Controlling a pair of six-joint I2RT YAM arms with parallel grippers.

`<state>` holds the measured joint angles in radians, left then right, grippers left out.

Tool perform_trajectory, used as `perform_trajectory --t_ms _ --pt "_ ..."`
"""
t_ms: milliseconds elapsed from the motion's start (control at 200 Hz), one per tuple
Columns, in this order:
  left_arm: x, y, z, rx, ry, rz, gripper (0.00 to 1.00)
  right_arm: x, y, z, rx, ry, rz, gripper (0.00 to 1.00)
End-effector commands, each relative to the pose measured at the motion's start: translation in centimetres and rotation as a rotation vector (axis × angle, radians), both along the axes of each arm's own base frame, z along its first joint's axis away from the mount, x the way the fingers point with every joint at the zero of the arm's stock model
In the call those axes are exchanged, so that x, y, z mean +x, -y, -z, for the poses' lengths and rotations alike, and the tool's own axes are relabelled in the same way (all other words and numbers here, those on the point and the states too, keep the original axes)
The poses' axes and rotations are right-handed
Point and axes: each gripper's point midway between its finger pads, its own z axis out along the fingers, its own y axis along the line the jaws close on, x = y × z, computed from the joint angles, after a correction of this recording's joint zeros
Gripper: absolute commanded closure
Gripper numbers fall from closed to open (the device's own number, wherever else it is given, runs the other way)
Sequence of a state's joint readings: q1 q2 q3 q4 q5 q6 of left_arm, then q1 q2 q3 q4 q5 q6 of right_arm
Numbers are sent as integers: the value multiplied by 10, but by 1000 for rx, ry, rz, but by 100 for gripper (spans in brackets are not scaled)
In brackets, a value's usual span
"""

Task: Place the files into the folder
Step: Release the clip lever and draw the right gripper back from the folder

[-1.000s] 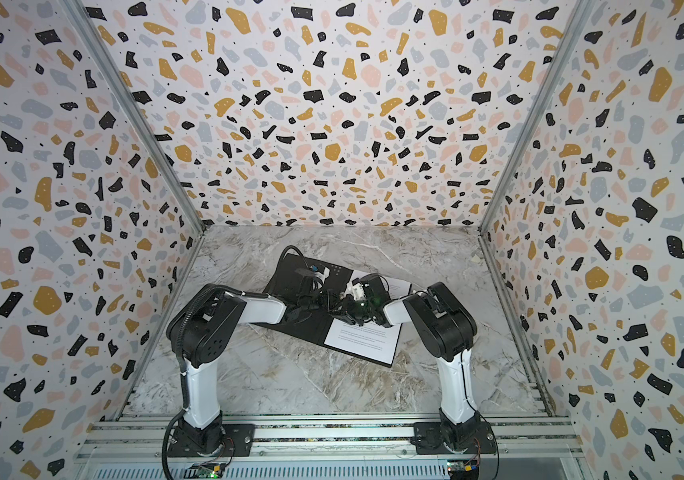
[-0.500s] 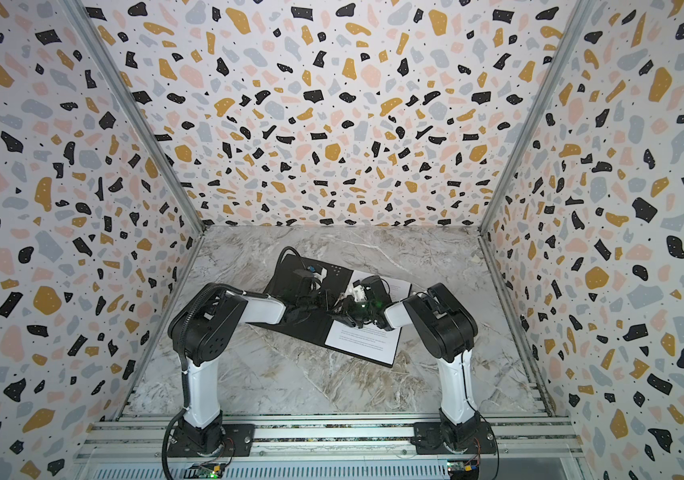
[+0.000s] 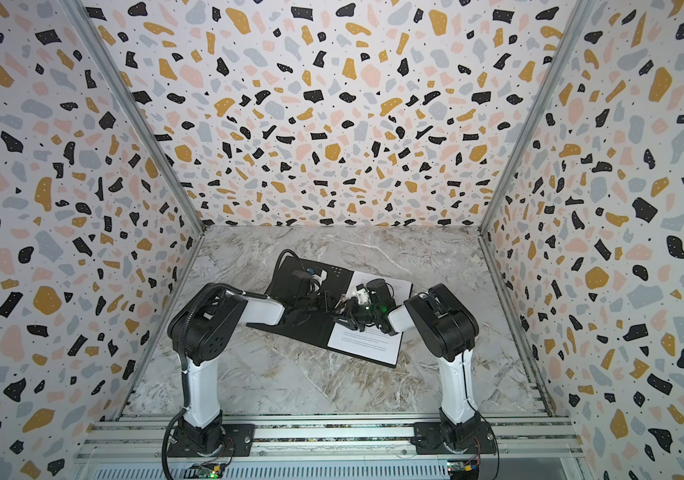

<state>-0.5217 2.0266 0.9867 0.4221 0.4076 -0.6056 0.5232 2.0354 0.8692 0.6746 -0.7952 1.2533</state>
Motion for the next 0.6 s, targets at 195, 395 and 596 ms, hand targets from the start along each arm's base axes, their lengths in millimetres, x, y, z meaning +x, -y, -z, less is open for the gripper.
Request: perform_trajectory --t_ms 195,395,596 --pt "-50 -20 51 57 -246 14 90 4 17 17 -52 -97 82 61" --pt "-47 -21 44 37 -235 9 89 5 16 15 -40 -94 82 61" --pt "-46 -21 43 30 -239 6 90 9 14 7 -15 -78 85 61"
